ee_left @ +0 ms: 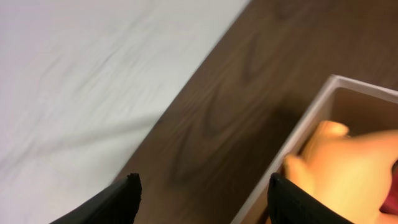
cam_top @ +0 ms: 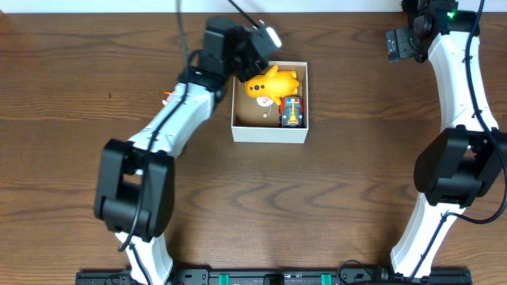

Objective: Pack container
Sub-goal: 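Lower the duck into the box and open left gripper, then withdraw left gripper and grasp the pink-and-white pig toy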

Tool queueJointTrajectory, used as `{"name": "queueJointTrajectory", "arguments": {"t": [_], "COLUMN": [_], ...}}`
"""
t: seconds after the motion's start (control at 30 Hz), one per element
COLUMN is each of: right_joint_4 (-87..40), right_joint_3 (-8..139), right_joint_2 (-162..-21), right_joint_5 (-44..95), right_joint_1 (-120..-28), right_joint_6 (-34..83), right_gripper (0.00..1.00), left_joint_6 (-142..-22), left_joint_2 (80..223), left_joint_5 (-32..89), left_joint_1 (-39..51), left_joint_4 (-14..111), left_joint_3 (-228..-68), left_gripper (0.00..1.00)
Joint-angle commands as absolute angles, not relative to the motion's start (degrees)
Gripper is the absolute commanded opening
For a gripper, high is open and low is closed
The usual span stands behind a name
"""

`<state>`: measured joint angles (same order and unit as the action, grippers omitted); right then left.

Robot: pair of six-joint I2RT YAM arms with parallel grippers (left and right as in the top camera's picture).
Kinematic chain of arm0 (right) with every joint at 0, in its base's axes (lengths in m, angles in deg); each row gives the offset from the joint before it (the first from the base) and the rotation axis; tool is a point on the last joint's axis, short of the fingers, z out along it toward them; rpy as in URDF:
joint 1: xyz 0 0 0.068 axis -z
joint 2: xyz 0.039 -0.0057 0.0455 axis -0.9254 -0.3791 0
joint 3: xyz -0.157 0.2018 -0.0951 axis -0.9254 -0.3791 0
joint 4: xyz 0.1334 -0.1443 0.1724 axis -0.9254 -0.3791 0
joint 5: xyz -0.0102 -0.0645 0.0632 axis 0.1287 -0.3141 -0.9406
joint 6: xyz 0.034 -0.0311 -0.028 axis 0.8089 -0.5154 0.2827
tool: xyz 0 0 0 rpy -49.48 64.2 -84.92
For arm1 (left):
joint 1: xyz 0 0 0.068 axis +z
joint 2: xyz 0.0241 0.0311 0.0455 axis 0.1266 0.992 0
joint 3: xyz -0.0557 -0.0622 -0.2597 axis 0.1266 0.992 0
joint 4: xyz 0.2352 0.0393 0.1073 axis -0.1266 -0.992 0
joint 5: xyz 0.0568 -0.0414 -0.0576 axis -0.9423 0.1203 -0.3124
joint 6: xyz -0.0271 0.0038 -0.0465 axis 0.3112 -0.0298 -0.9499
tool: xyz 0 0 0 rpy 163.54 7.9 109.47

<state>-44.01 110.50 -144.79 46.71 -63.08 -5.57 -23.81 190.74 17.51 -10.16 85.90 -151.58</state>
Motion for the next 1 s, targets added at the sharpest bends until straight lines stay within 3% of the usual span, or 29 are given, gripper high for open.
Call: {"name": "queueJointTrajectory", "arguments": {"t": [0.0,0.4,0.57,0.83,0.97], "right_joint_4": [-44.1,-44.1,-44.1,-44.1,-44.1], "right_joint_3": [110.4,110.4,110.4,110.4,110.4], "right_joint_2": [-143.7,-143.7,-143.7,-143.7,-143.7], "right_joint_5": [47.1,47.1,47.1,47.1,47.1], "right_joint_1": [-63.1,-63.1,-63.1,-63.1,-63.1], "right_joint_6": [-4.7,-4.7,-4.7,-4.7,-4.7], "right_gripper": [0.99,0.99,0.99,0.99,0.99], "left_joint_6": [-37.3,-49.2,-56.8,-57.0,-60.6], "left_joint_2": [184.9,182.6,185.3,191.6,192.1], "left_joint_5": [13.0,9.4,8.1,6.4,-0.8], "left_joint_1": [-6.1,3.0,4.3,4.3,4.3], "left_joint_4": [83.2,53.7,54.7,51.0,49.5], "left_joint_3": [-152.6,-152.6,-152.6,-152.6,-152.6], "left_gripper": [0.67,0.76,0.76,0.75,0.73]}}
